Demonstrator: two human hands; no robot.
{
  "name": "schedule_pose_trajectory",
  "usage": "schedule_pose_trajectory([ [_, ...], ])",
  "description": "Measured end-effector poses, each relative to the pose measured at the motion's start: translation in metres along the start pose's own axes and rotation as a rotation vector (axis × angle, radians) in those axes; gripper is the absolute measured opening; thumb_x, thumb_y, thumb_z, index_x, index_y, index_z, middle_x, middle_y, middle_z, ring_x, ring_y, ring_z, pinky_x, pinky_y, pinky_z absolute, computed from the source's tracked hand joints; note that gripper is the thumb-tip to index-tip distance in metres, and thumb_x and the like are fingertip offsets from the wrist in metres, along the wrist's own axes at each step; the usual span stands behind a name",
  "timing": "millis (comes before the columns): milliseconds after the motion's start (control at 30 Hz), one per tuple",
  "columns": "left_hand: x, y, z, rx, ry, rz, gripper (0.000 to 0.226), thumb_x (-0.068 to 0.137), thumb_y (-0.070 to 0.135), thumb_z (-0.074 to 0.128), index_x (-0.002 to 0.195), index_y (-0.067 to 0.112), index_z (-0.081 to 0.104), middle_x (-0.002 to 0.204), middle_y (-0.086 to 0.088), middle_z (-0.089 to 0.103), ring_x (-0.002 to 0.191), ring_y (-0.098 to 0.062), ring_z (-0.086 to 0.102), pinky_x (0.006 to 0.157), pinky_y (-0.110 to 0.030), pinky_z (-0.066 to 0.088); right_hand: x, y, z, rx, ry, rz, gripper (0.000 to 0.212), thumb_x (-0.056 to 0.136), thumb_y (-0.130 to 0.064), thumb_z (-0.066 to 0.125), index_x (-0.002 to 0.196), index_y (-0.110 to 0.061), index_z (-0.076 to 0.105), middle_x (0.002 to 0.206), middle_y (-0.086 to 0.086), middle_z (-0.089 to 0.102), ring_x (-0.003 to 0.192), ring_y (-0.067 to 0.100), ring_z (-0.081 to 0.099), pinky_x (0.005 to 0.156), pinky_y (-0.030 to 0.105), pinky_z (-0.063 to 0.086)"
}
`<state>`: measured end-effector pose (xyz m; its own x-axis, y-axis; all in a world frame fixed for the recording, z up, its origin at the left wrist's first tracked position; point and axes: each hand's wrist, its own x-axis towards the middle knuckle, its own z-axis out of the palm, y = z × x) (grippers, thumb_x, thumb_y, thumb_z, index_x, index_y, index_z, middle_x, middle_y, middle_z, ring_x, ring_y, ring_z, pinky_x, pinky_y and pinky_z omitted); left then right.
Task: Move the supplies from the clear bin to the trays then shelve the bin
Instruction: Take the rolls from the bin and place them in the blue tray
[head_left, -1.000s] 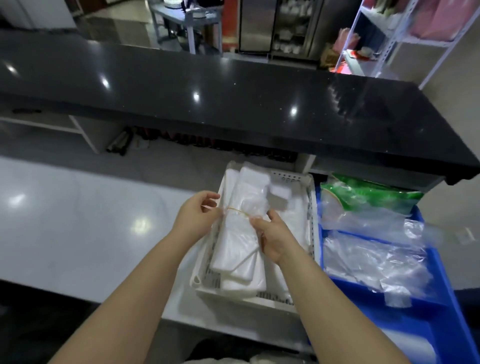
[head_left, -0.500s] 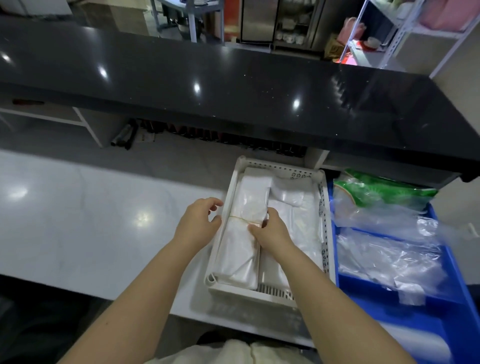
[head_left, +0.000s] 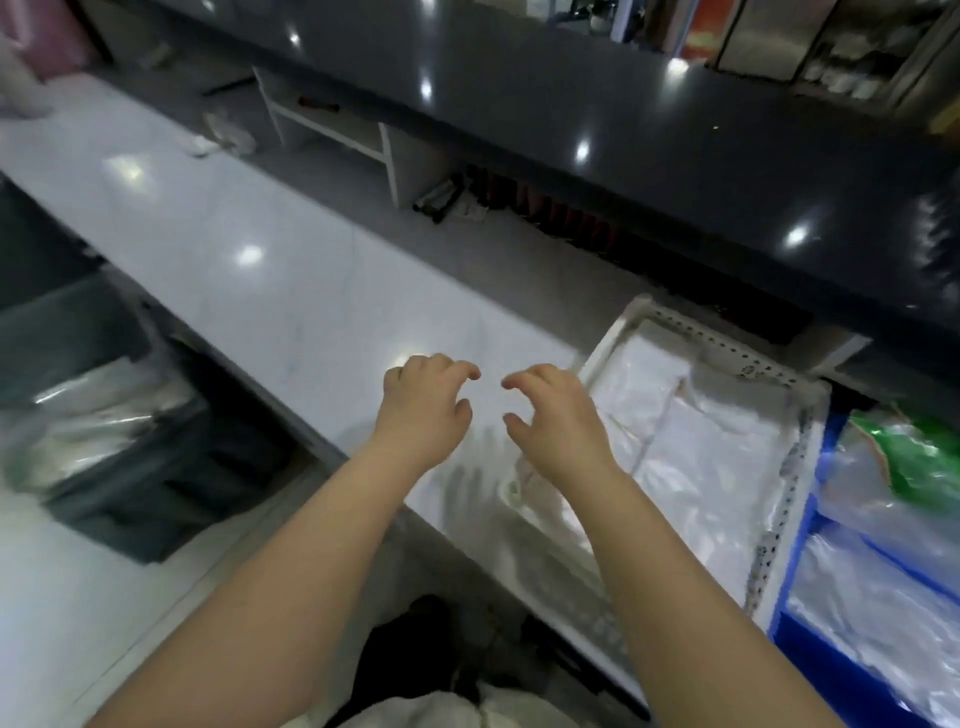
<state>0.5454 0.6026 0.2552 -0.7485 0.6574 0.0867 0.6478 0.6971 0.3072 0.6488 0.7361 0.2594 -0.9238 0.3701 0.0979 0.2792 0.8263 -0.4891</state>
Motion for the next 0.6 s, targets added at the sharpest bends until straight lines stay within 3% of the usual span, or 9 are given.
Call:
schedule_pose_trajectory([
  [200,-0.048,-0.107,-0.037,0.078,0.075,-0.288,0.038,0.085,0.021,0.051,0.122,0.028,0.055,0.122,0.001,0.057,0.114,-0.024,0.046,0.094,-0.042,0.032,0.033,-0.085,0.054,-0.115,-0.108,-0.254,0.034,0.087,-0.019,0.059,0.120,-0.023,0.058,0.123,-0.001,0.058,0.115,0.024,0.046,0.093,0.036,0.040],
  [333,-0.077,-0.202,-0.073,0.125,0.190,-0.447,0.038,0.084,0.018,0.053,0.120,0.027,0.058,0.114,-0.003,0.059,0.109,-0.028,0.047,0.086,-0.042,0.035,0.062,-0.166,0.103,-0.150,-0.171,-0.406,0.036,0.085,-0.016,0.058,0.121,-0.020,0.059,0.121,0.002,0.058,0.113,0.028,0.046,0.091,0.039,0.041],
  [433,-0.105,-0.273,-0.085,0.142,0.171,-0.554,0.039,0.081,0.019,0.054,0.119,0.028,0.057,0.115,-0.002,0.058,0.110,-0.027,0.046,0.088,-0.042,0.034,0.076,-0.242,0.155,-0.195,-0.244,-0.530,0.035,0.084,-0.019,0.058,0.119,-0.017,0.058,0.118,0.006,0.058,0.108,0.031,0.047,0.084,0.039,0.042],
  [600,-0.157,-0.397,-0.100,0.134,0.078,-0.682,0.039,0.081,0.022,0.053,0.120,0.030,0.055,0.119,0.000,0.058,0.112,-0.026,0.047,0.090,-0.041,0.034,0.089,-0.371,0.254,-0.239,-0.459,-0.719,0.048,0.083,-0.022,0.060,0.131,-0.021,0.050,0.127,0.006,0.052,0.117,0.030,0.043,0.090,0.041,0.043],
])
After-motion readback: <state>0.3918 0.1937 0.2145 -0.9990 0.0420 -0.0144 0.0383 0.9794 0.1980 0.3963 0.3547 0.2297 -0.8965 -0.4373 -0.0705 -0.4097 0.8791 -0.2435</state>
